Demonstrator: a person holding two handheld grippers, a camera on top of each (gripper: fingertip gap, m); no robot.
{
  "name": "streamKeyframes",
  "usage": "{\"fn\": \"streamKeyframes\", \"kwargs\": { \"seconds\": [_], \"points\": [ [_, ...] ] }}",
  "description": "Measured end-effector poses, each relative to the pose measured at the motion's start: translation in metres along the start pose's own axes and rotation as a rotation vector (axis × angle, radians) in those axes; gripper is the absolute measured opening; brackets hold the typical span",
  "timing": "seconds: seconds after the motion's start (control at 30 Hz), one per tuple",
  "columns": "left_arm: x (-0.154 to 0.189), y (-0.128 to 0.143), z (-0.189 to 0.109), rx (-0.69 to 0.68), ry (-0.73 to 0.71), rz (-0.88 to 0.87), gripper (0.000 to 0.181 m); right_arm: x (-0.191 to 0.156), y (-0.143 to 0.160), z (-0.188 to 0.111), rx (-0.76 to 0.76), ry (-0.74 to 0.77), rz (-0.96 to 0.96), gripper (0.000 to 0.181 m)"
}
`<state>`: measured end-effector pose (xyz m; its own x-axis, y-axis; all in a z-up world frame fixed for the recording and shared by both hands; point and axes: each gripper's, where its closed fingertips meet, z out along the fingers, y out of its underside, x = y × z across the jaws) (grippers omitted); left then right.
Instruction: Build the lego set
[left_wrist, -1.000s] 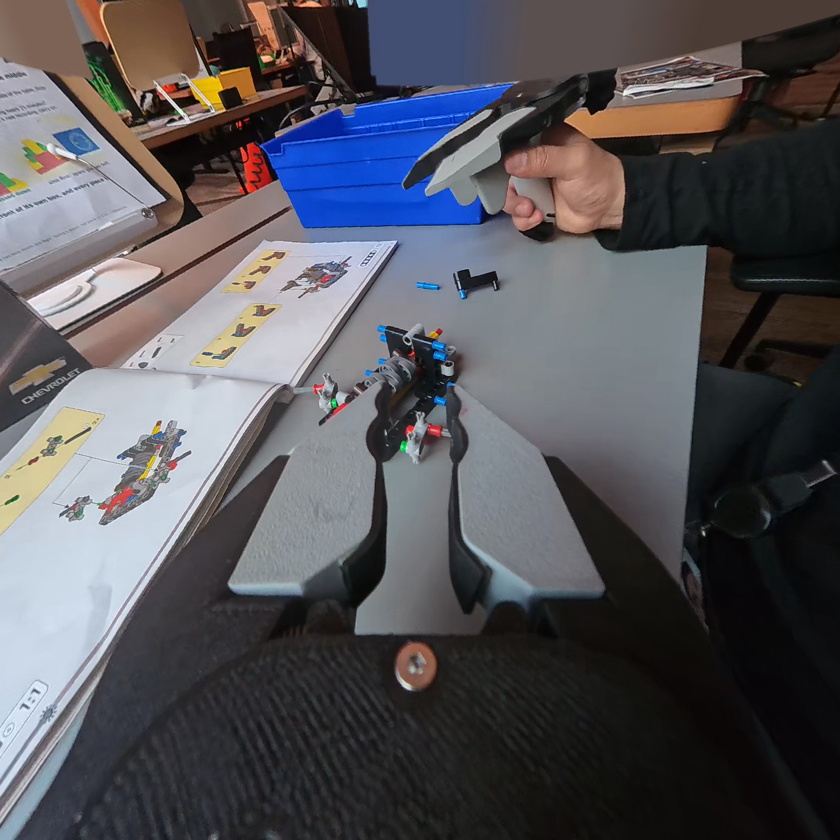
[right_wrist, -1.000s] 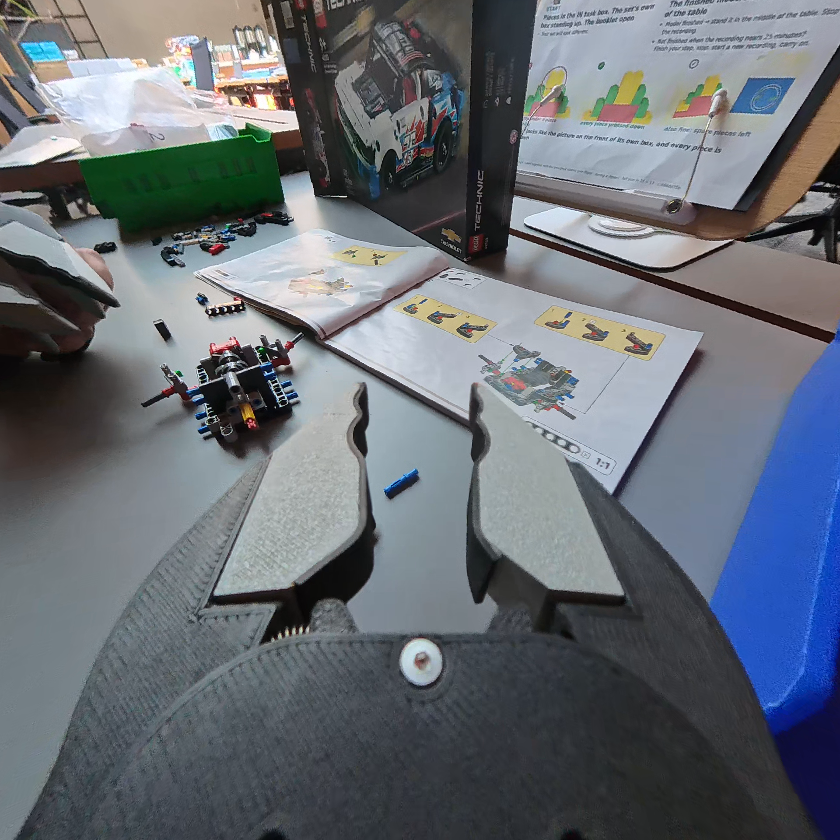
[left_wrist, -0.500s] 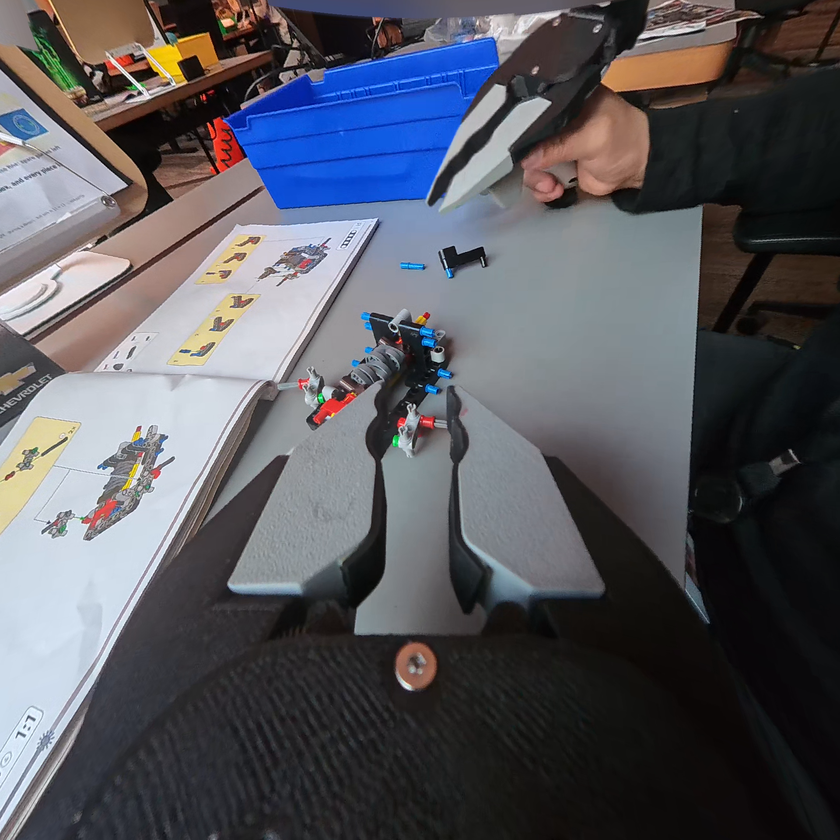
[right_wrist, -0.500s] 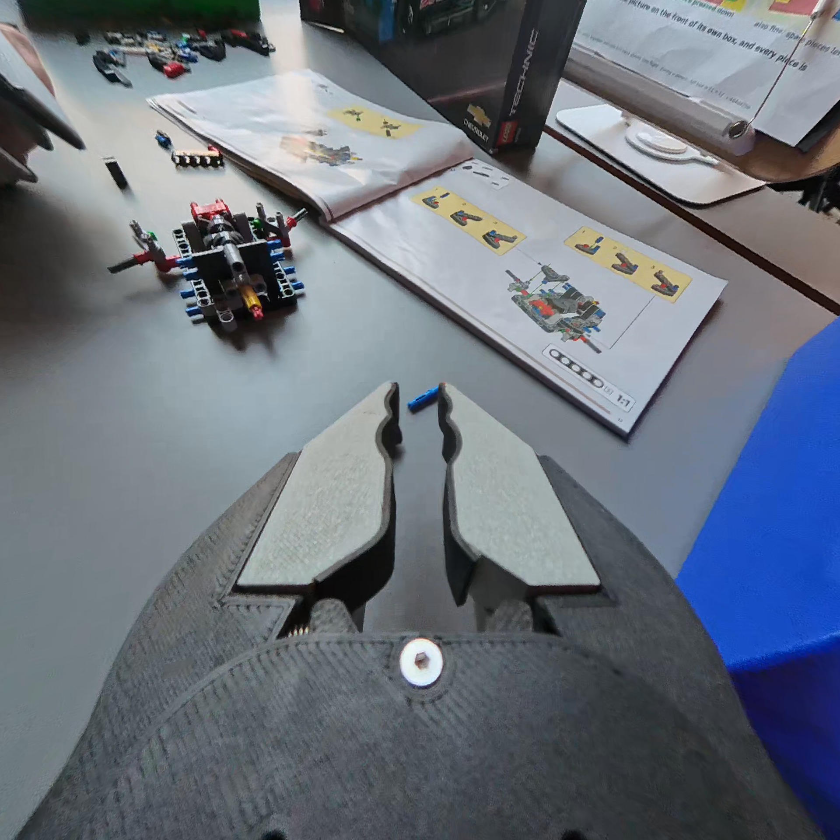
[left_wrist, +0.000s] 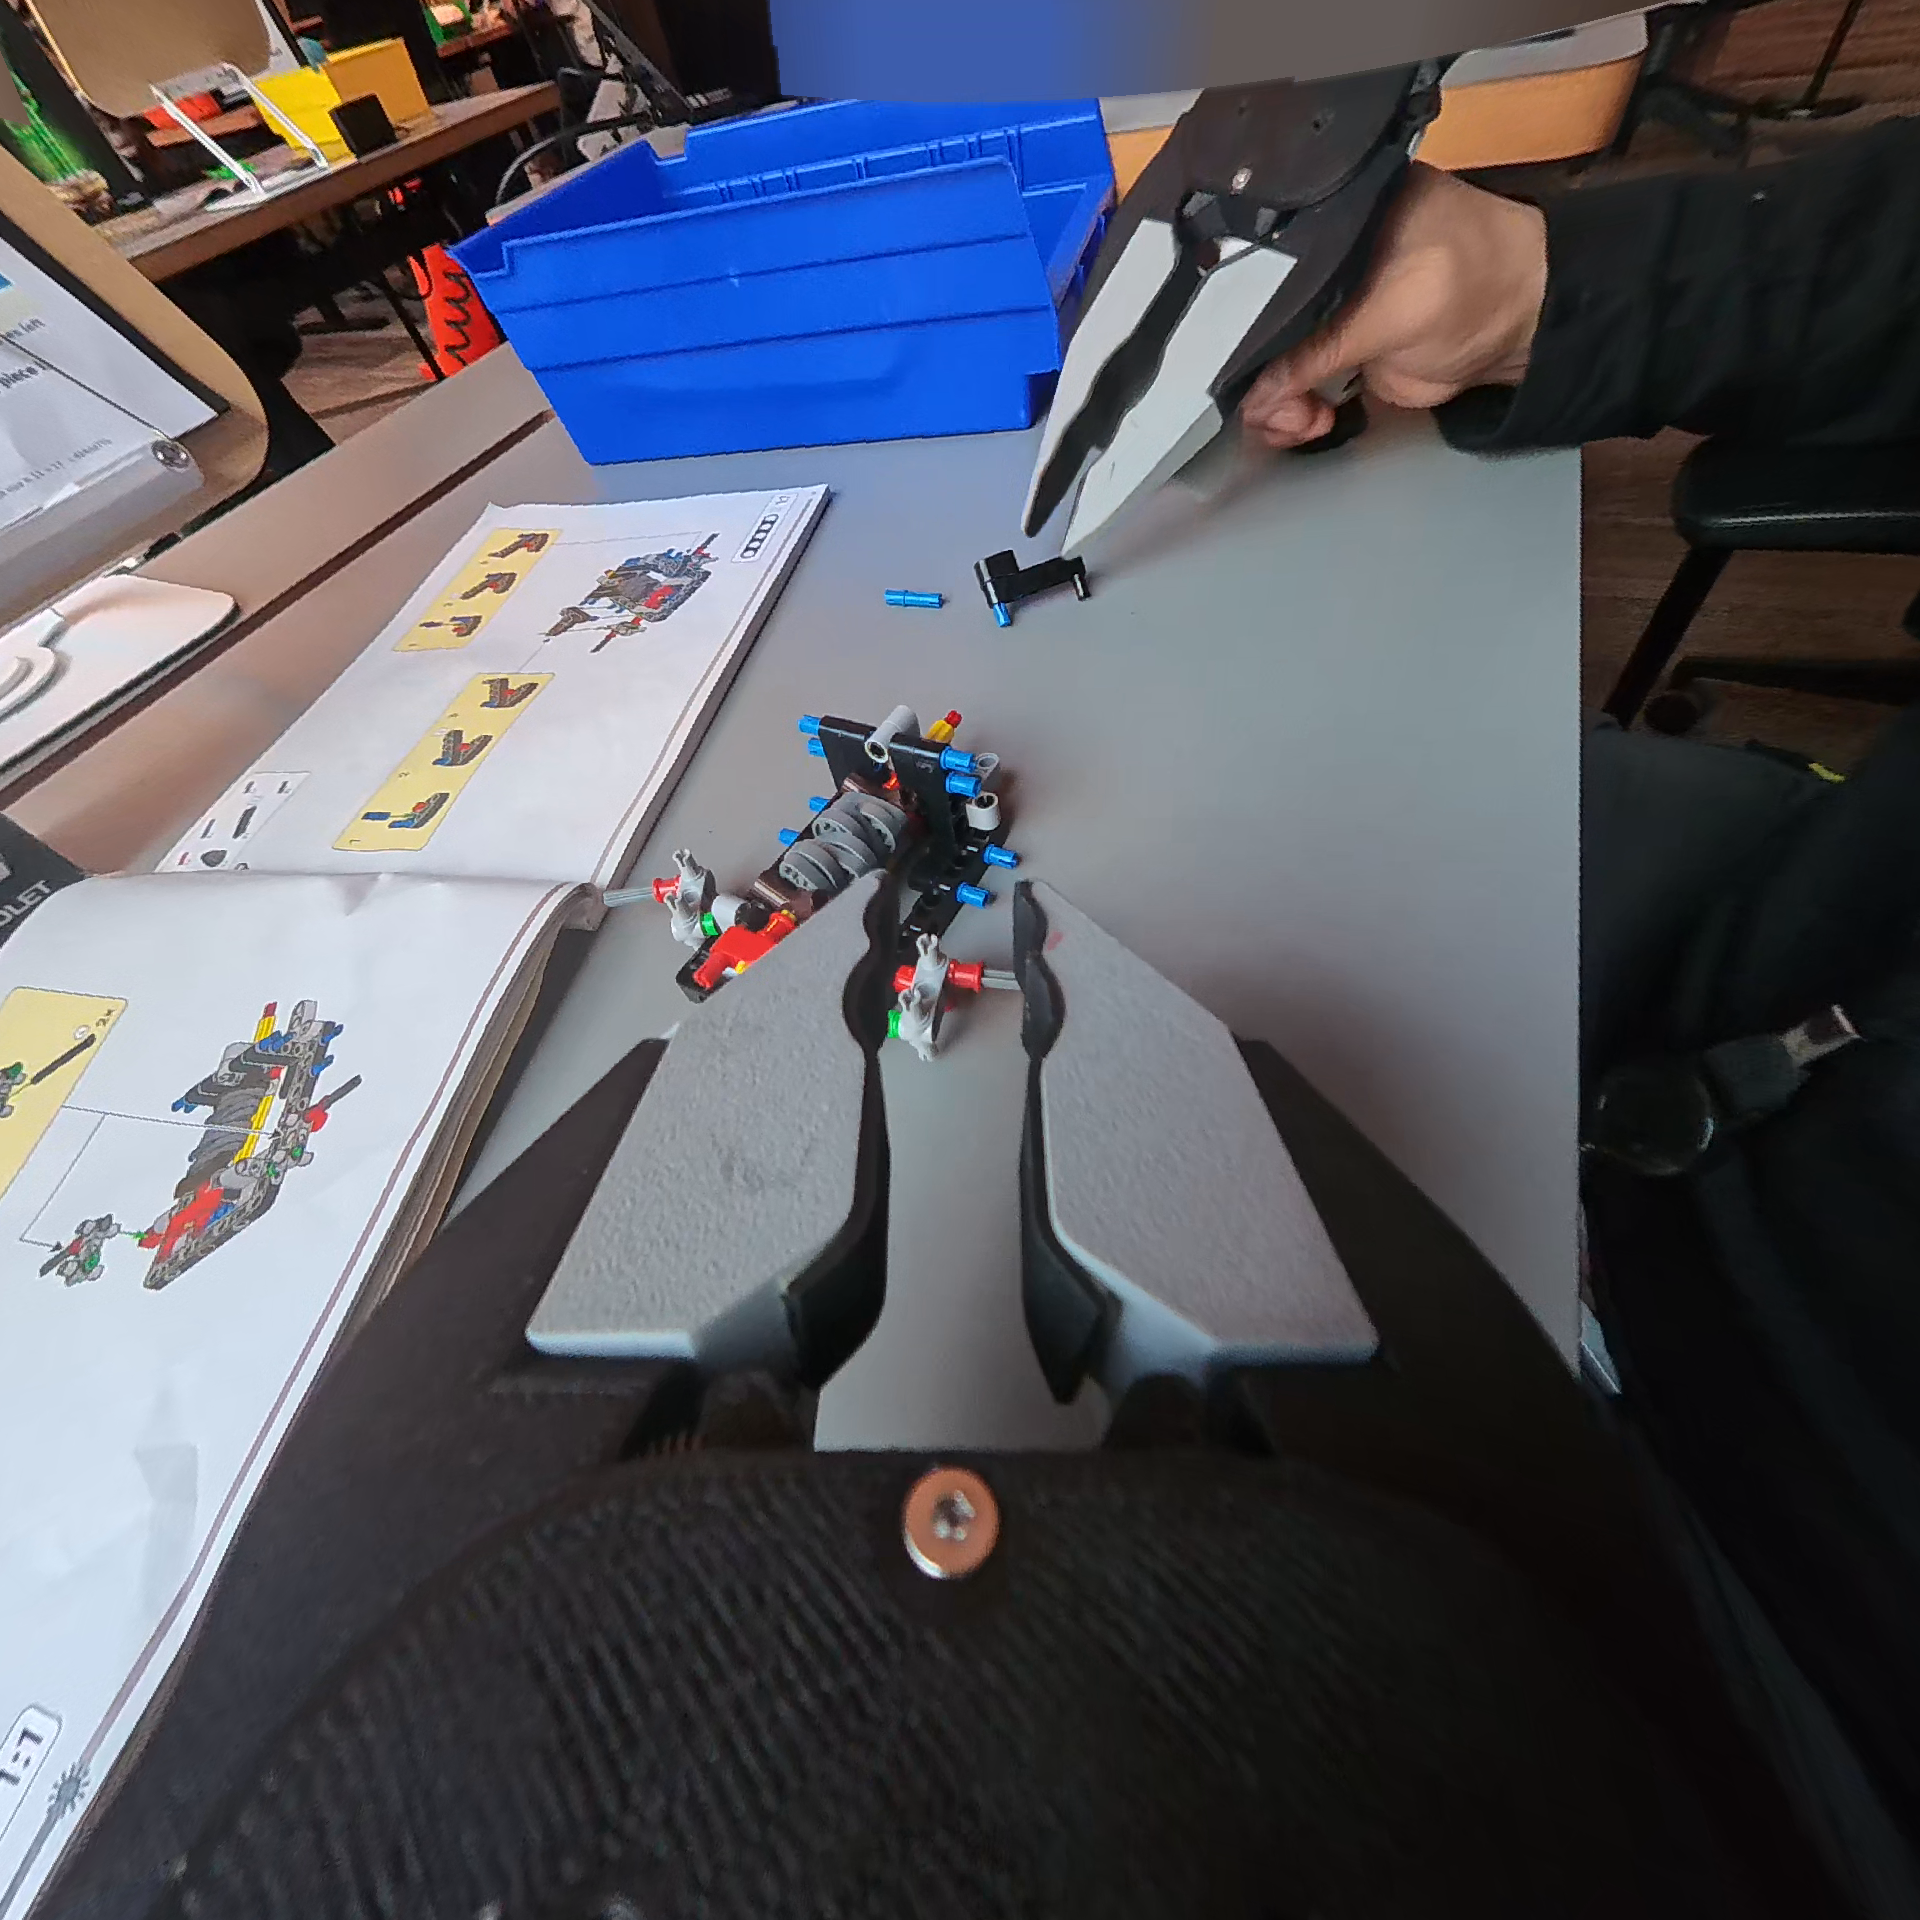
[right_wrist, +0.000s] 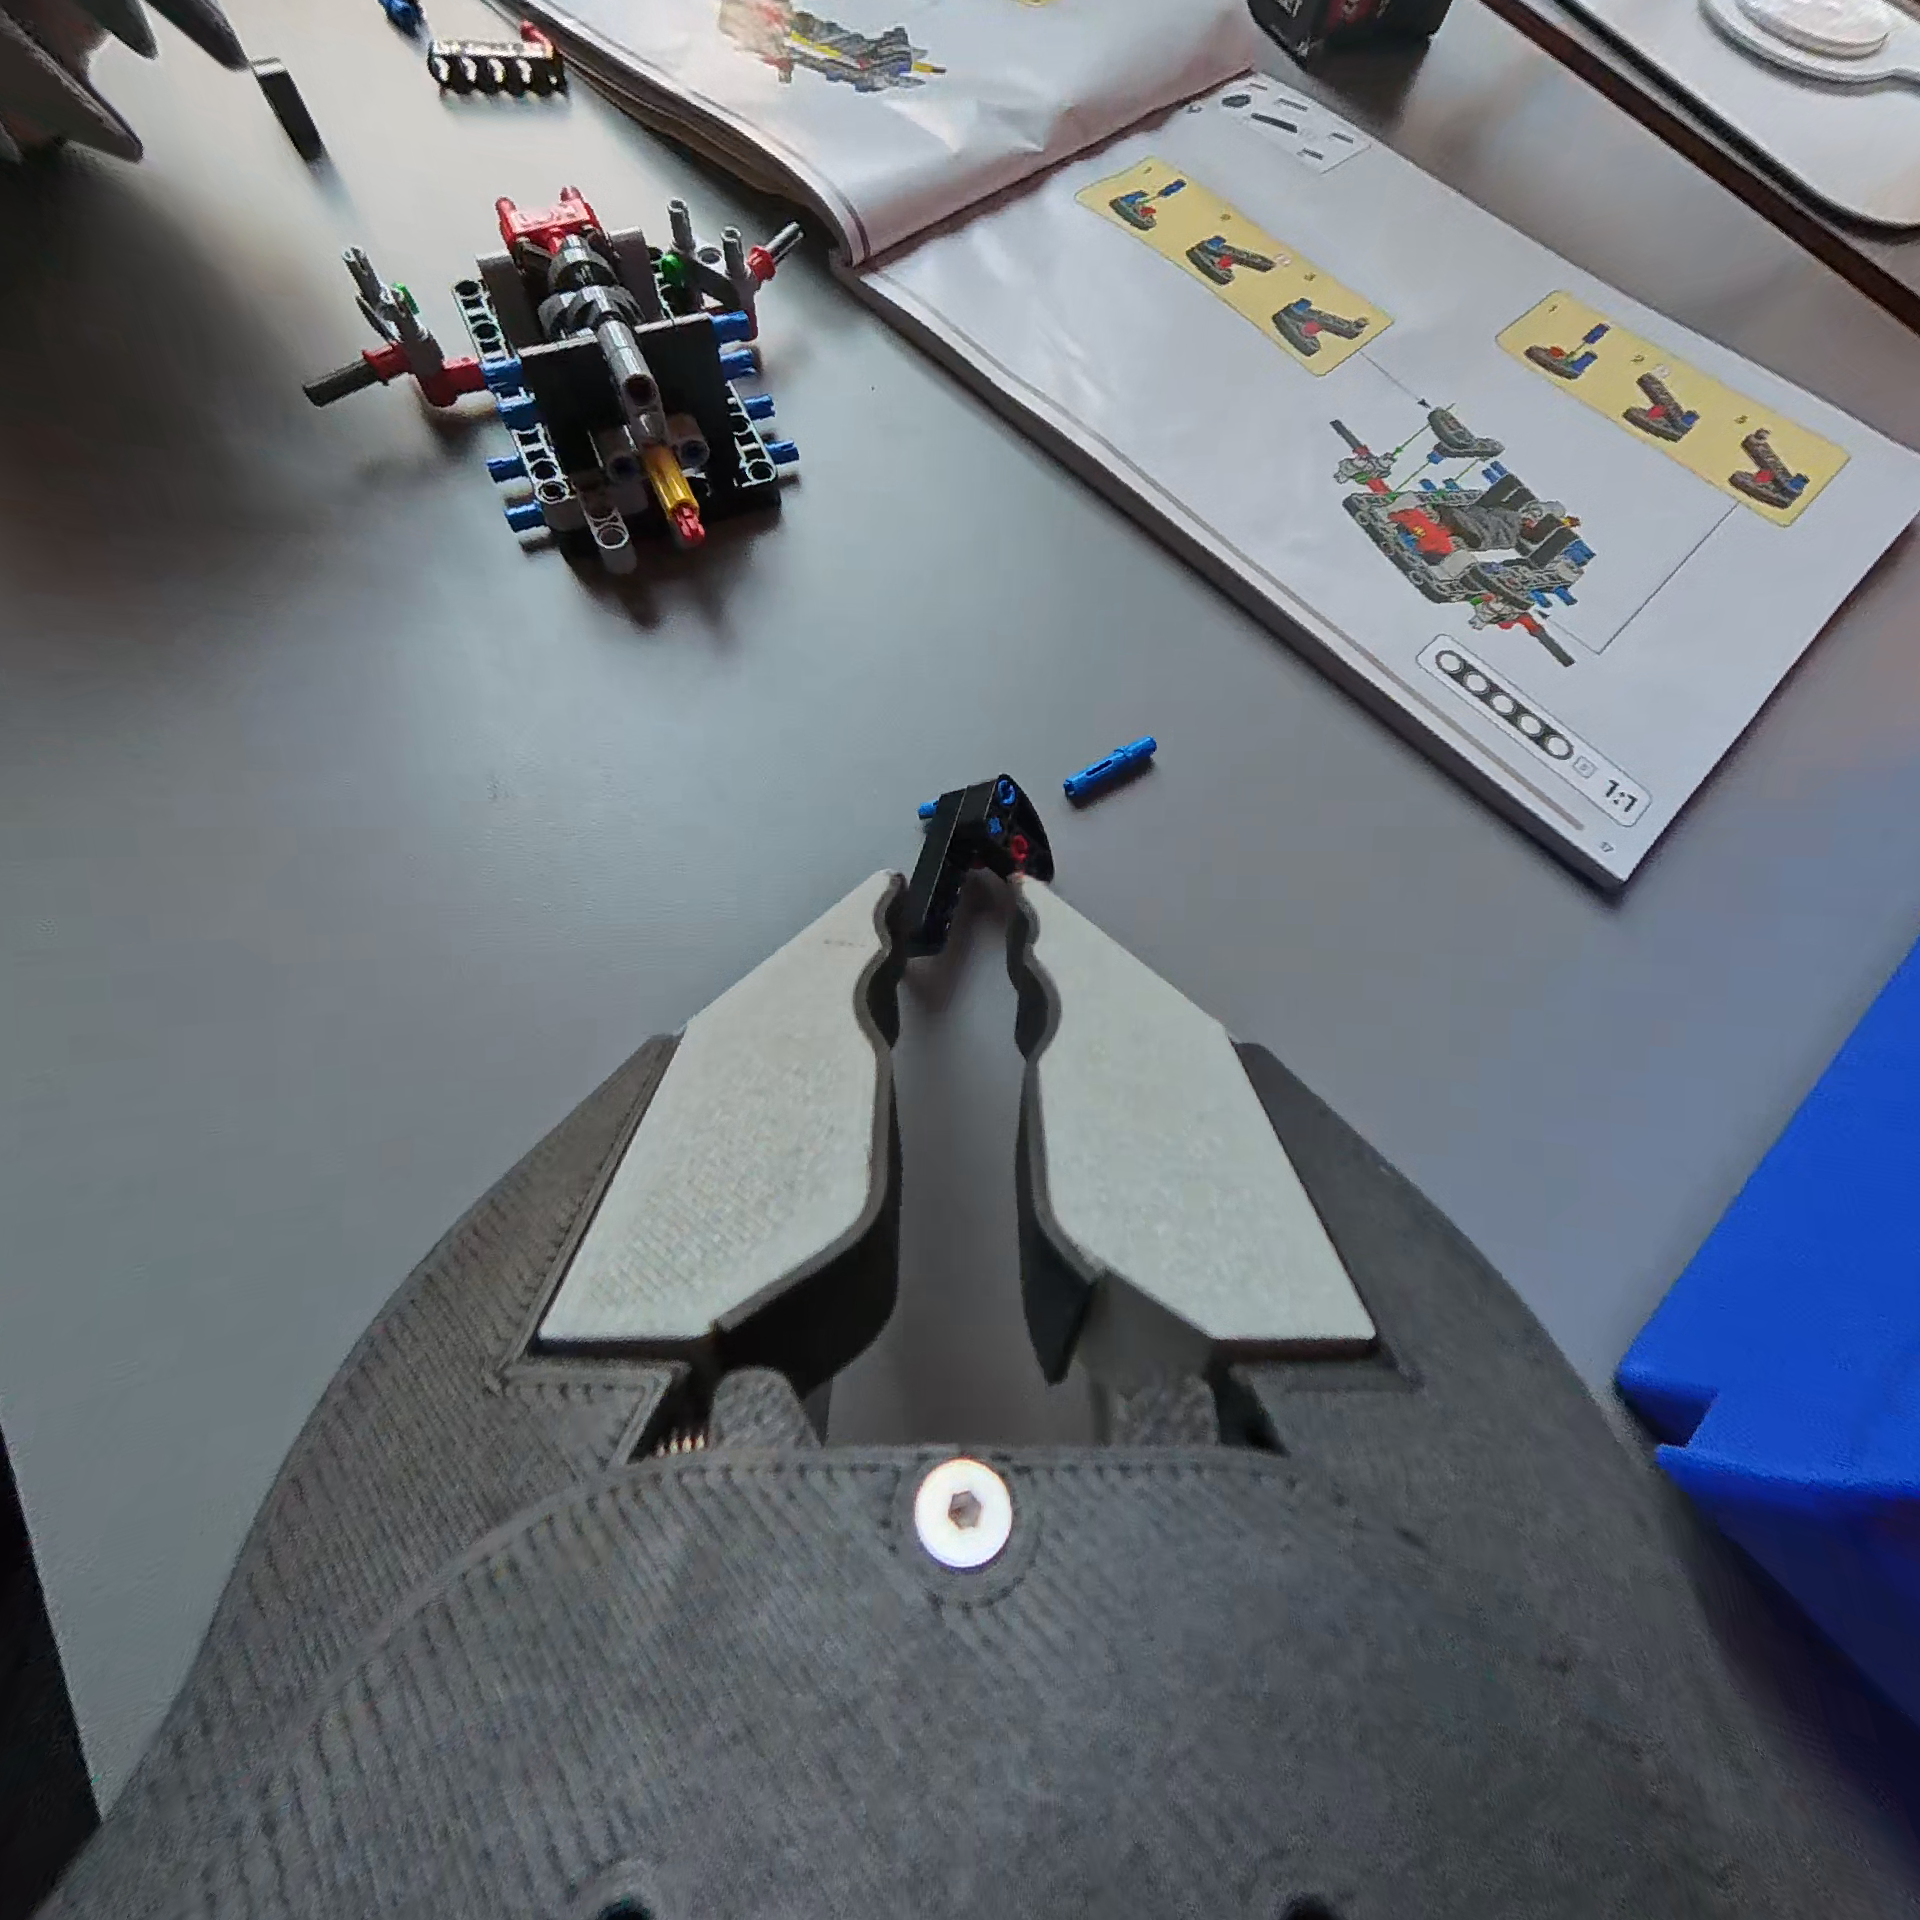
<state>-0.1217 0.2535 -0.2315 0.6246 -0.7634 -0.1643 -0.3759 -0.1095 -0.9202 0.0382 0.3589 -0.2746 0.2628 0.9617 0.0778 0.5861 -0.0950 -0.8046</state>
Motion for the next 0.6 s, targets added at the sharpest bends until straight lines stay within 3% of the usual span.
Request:
{"fn": "streamKeyframes", "kwargs": {
  "seconds": [0.1, 0.6],
  "points": [
    [-0.0002, 0.0001, 0.0000, -0.001, -0.003, 0.002, 0.018, -0.0040, 0.0044, 0.0042, -0.038, -0.024, -0.015, 0.005],
    [-0.0005, 0.0009, 0.0006, -0.009, -0.009, 0.004, 0.017, -0.0052, -0.0022, 0.0026, 0.007, -0.014, -0.087, 0.000]
  ]
}}
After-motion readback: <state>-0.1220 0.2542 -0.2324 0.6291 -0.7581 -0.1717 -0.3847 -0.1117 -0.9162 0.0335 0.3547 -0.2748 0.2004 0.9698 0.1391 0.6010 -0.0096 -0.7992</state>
